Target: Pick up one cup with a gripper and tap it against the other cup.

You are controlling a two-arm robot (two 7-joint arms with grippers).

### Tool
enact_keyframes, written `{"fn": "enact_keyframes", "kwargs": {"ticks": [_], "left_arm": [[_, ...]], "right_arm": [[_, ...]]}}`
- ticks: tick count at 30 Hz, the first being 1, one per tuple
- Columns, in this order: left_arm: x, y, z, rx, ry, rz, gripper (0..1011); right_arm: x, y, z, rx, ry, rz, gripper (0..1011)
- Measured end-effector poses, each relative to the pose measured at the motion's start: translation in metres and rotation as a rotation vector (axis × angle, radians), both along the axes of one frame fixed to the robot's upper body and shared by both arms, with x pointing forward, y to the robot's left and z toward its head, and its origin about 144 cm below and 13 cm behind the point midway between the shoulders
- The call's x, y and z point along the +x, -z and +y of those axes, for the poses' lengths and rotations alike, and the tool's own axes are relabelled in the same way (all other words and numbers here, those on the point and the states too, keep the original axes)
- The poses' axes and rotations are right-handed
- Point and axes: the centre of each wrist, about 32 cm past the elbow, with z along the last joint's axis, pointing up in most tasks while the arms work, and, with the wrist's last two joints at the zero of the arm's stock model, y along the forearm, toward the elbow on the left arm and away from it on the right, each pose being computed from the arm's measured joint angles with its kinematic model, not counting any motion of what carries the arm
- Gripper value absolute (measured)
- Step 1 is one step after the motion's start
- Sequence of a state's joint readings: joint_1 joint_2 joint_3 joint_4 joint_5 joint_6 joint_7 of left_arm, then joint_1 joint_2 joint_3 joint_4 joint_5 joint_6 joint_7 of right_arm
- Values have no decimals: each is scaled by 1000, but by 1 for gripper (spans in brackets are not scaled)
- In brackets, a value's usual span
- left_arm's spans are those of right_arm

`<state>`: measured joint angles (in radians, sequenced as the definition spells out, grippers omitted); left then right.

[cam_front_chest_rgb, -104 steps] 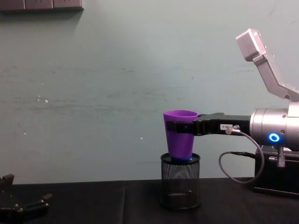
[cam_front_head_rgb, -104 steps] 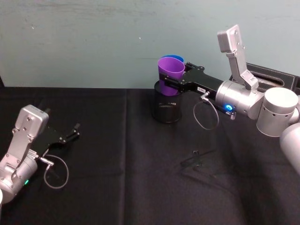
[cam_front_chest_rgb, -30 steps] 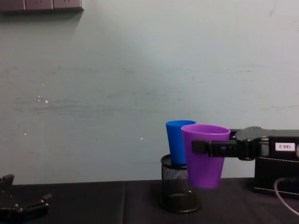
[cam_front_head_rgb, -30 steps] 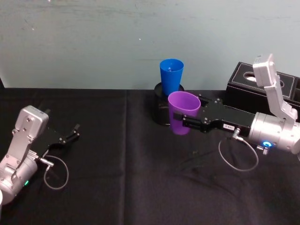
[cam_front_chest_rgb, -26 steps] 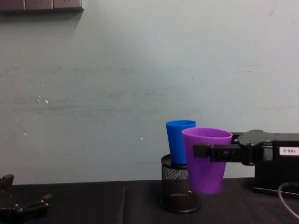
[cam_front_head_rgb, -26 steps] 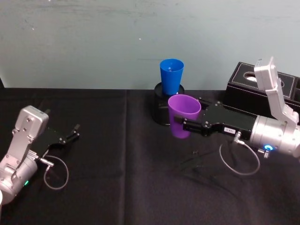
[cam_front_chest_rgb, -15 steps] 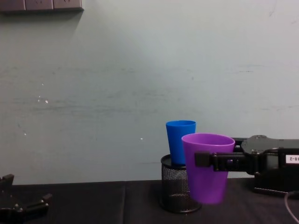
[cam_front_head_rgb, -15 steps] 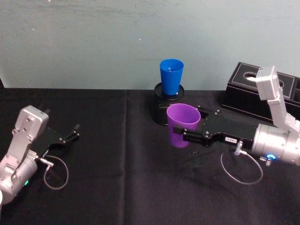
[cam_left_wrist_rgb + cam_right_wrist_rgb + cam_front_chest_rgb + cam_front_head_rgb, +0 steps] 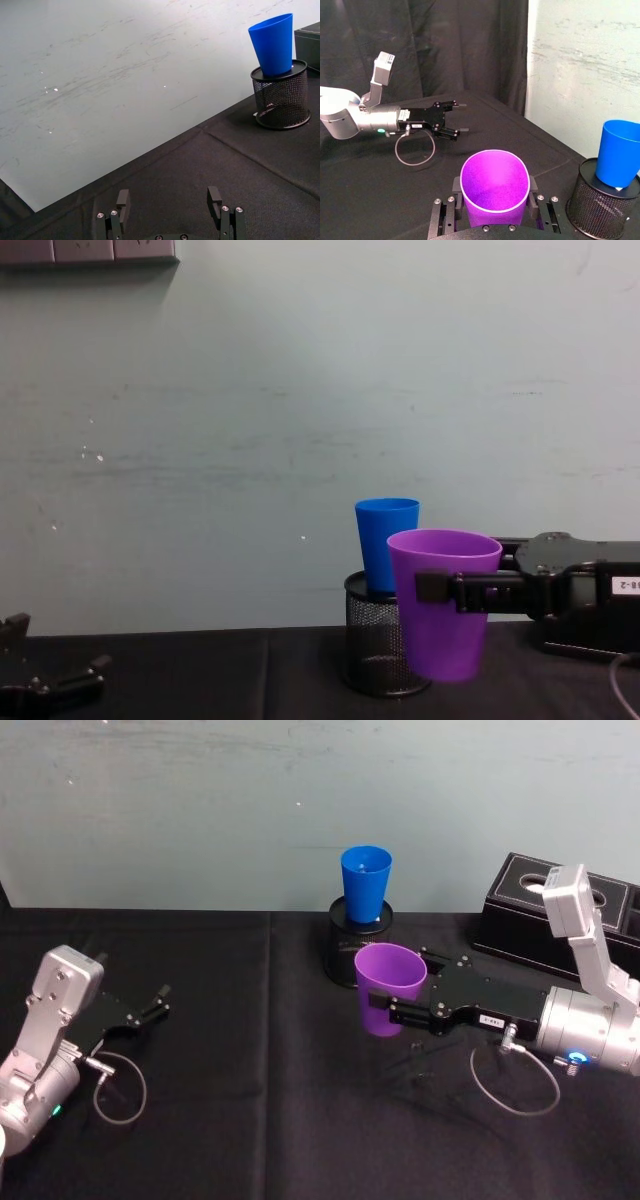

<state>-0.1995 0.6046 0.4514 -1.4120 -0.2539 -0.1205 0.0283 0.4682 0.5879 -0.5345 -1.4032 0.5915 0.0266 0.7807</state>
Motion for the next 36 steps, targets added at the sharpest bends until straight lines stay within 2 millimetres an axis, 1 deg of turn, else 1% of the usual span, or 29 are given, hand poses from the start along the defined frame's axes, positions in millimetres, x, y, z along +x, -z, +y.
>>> {"fn": "enact_keyframes", "kwargs": {"ticks": [36], "left_arm": [[0, 0, 0, 0, 0, 0, 1012]], "right_arm": [[0, 0, -1, 1, -2, -2, 726]]}}
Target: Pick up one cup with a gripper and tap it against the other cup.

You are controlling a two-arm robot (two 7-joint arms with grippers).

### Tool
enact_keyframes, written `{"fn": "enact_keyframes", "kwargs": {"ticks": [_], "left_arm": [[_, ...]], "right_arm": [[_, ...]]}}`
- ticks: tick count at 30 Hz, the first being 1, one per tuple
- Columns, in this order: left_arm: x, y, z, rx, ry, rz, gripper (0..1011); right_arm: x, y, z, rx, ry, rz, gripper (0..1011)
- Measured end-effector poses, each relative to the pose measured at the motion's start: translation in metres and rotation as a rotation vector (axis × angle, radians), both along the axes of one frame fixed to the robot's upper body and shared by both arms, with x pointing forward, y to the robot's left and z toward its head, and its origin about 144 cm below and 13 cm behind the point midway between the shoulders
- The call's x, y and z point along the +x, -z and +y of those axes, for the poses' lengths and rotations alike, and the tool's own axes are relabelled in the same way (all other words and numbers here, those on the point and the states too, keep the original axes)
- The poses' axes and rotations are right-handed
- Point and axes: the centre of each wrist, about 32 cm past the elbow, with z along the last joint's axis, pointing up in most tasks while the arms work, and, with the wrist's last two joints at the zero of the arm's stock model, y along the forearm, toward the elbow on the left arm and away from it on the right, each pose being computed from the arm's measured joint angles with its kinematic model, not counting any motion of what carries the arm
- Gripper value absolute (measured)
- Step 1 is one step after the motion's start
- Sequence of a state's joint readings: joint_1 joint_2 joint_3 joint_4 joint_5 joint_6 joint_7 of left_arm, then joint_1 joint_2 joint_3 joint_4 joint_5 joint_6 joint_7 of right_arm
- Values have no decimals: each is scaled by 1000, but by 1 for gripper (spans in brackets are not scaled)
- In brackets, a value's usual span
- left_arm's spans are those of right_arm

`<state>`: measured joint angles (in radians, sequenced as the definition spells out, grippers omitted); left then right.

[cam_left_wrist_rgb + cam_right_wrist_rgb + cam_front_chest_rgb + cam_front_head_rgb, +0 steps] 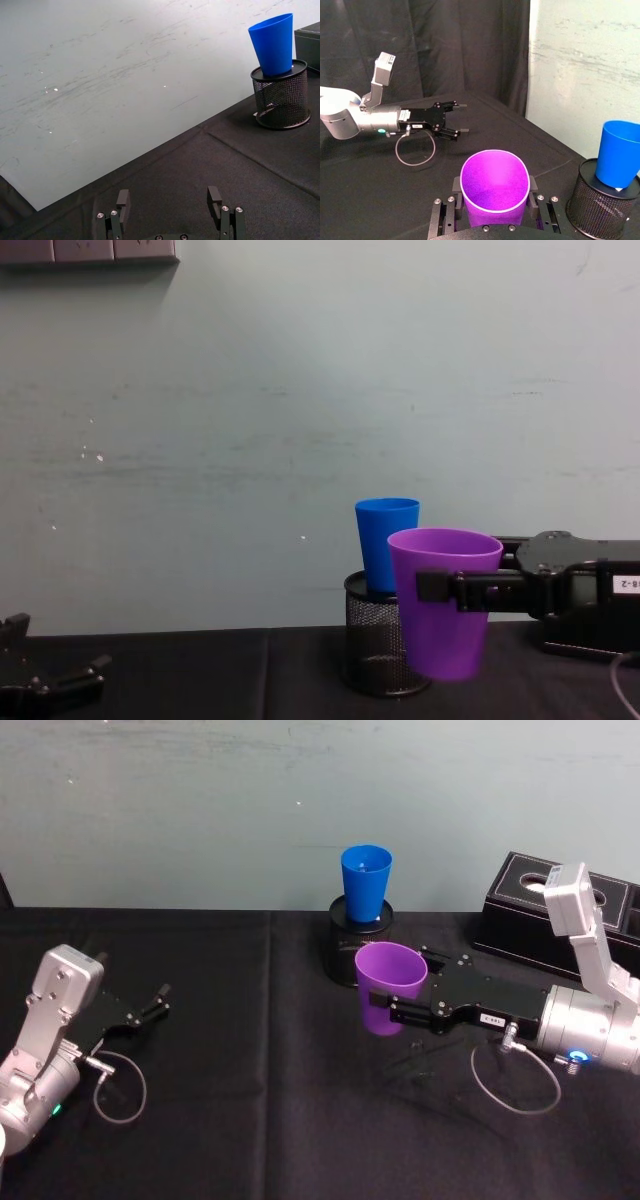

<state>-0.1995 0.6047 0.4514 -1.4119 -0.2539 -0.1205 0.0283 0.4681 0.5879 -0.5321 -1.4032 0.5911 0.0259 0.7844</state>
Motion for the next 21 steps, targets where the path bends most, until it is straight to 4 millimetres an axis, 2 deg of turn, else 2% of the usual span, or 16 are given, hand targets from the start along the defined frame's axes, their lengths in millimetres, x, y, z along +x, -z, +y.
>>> {"fn": "enact_keyframes", "kwargs": {"ticks": [21], "left_arm": [[0, 0, 0, 0, 0, 0, 1011]], "right_arm": [[0, 0, 0, 0, 0, 0, 726]]}}
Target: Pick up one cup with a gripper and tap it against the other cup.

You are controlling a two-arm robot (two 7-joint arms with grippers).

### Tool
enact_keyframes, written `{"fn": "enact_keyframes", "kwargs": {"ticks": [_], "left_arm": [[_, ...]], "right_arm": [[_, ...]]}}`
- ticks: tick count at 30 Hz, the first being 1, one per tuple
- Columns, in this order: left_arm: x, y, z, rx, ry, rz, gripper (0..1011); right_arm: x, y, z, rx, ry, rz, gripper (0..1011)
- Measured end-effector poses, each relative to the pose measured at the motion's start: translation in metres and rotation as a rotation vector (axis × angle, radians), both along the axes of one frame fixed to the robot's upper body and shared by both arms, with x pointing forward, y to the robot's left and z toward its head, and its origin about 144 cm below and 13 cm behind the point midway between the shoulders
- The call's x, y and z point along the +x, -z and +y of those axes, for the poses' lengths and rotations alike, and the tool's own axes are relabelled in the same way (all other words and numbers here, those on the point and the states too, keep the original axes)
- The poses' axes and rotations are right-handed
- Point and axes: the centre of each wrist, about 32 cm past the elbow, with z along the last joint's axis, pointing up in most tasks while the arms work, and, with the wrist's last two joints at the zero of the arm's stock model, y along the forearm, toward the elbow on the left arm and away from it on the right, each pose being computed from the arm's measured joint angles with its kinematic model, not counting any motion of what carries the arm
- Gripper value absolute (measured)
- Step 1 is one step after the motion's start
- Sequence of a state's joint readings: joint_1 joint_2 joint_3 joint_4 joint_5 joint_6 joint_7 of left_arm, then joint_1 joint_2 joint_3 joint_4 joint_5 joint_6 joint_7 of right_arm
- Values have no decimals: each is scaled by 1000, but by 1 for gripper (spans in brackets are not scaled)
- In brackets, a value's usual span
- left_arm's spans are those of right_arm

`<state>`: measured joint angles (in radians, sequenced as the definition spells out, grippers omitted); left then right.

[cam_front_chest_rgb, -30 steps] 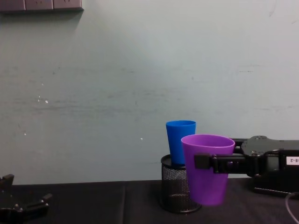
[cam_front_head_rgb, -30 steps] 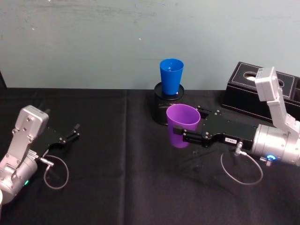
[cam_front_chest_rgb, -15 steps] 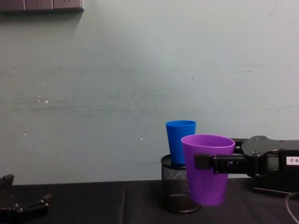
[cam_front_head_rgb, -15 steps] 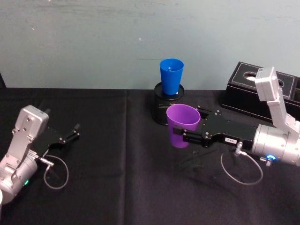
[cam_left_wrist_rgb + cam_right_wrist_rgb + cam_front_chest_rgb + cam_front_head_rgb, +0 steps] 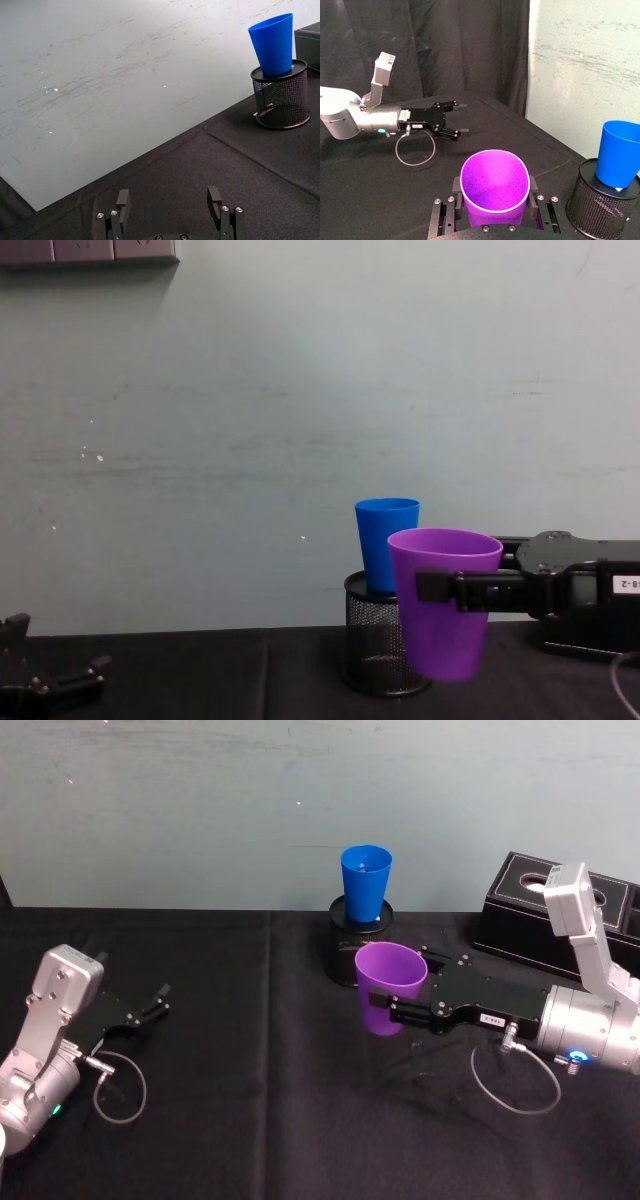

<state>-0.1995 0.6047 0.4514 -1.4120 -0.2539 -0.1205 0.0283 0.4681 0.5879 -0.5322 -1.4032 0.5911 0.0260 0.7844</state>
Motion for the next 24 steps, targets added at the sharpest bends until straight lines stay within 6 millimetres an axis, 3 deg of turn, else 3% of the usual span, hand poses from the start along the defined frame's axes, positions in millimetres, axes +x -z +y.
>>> {"fn": "enact_keyframes", "kwargs": {"ticks": [24], "left_arm": [[0, 0, 0, 0, 0, 0, 1012]], "right_arm": [[5, 49, 4, -49, 1, 3, 726]]}}
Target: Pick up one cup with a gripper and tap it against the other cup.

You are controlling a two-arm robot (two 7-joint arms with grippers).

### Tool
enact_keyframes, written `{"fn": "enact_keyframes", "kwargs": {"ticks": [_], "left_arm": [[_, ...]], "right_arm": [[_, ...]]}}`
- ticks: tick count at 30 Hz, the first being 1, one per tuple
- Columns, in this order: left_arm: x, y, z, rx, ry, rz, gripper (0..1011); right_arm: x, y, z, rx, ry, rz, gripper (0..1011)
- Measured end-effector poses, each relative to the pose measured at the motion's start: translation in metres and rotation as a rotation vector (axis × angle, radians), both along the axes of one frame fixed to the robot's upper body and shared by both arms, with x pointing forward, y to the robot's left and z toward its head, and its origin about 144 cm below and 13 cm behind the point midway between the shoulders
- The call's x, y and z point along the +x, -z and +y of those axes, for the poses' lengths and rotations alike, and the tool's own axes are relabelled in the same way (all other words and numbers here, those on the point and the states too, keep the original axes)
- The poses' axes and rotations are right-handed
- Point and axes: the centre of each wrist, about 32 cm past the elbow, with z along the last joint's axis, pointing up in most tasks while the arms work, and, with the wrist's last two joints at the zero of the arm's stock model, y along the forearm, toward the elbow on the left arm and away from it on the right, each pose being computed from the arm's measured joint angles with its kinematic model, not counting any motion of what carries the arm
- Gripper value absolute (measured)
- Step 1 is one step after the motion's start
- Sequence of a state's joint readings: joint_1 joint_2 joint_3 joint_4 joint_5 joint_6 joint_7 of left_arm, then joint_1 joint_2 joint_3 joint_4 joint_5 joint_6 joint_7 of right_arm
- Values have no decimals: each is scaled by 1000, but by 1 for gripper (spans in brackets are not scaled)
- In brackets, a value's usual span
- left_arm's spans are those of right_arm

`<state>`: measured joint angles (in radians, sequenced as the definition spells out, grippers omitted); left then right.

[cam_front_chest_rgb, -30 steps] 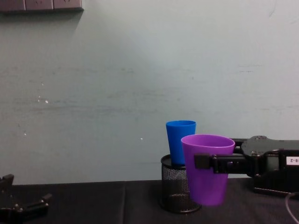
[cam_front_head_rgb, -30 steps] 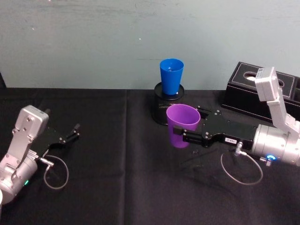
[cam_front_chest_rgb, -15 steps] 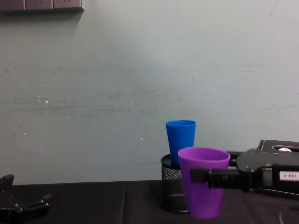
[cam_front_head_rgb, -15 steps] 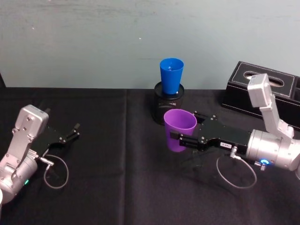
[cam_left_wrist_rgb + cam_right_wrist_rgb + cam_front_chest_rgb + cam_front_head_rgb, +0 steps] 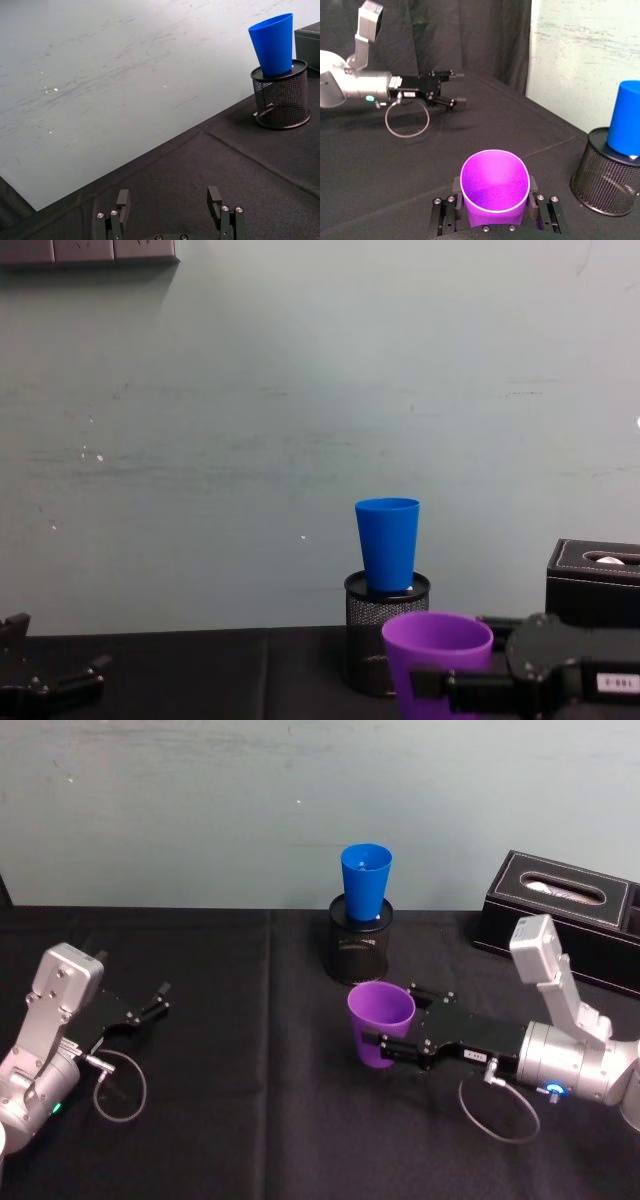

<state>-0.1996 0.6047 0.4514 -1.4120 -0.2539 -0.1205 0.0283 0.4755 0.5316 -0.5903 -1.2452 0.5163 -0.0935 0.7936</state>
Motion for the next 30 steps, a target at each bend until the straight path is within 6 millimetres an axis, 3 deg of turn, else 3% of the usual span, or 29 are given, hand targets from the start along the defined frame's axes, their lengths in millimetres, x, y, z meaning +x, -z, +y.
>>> {"fn": "enact_keyframes", "kwargs": {"ticks": [30], "left_arm": [[0, 0, 0, 0, 0, 0, 1011]], "right_arm": [[-1, 39, 1, -18, -40, 31, 726]]}}
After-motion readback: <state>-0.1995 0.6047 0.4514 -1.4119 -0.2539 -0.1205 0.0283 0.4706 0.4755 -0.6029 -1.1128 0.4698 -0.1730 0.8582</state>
